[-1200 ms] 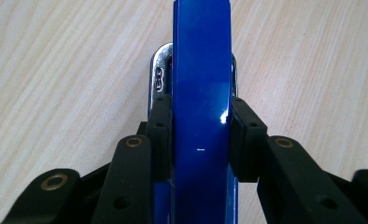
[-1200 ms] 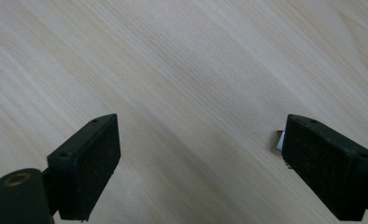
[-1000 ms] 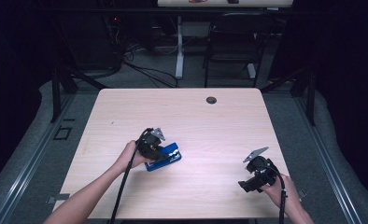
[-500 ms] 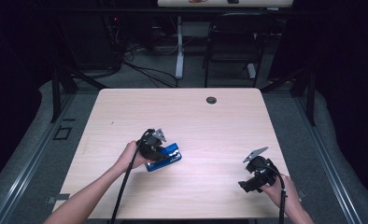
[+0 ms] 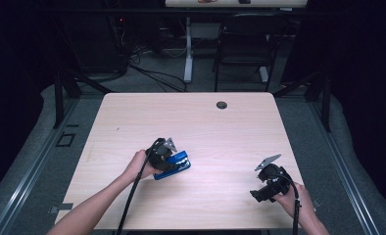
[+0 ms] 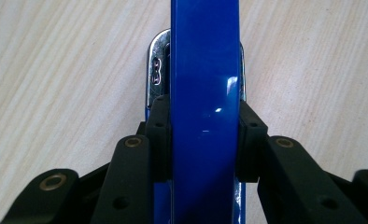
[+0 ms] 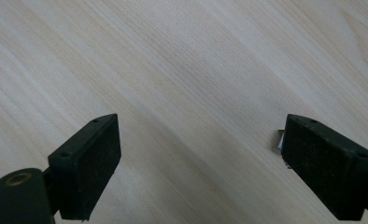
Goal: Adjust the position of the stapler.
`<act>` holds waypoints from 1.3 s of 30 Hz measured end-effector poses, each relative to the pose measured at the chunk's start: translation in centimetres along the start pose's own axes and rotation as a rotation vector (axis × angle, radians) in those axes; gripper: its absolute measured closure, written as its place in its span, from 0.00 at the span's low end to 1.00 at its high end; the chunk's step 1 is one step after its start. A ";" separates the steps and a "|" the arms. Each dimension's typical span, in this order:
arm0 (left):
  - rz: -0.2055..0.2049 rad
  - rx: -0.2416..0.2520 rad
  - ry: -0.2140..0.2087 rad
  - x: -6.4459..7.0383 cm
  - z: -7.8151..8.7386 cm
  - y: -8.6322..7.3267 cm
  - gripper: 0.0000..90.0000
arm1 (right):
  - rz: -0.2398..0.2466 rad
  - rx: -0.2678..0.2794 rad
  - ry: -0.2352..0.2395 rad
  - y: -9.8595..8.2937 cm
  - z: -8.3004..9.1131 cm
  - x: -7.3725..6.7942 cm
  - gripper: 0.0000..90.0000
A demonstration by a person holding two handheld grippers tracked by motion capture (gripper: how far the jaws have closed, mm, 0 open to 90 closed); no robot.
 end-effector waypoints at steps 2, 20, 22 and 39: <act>-0.009 0.004 -0.007 0.1 0.0 0.0 0.74 | -0.001 0.001 -0.009 0.0 0.0 0.1 0.13; -0.080 0.054 -0.057 2.3 1.2 1.3 0.74 | 0.003 -0.006 -0.017 -0.1 0.1 0.3 0.13; -0.095 0.054 -0.064 2.7 1.2 1.5 0.74 | 0.002 -0.004 -0.017 -0.1 0.1 0.3 0.13; -0.191 0.062 -0.115 5.9 1.3 2.6 0.74 | -0.016 0.018 -0.025 -0.1 0.3 0.4 0.13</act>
Point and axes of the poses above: each handheld gripper's, and its own axes: z roughly backward along the jaws, y roughly out of its top, x roughly to its right, the point moved 9 cm from there along -z, roughly forward along the jaws, and after that the axes turned 8 degrees about z, right-handed, at the moved point
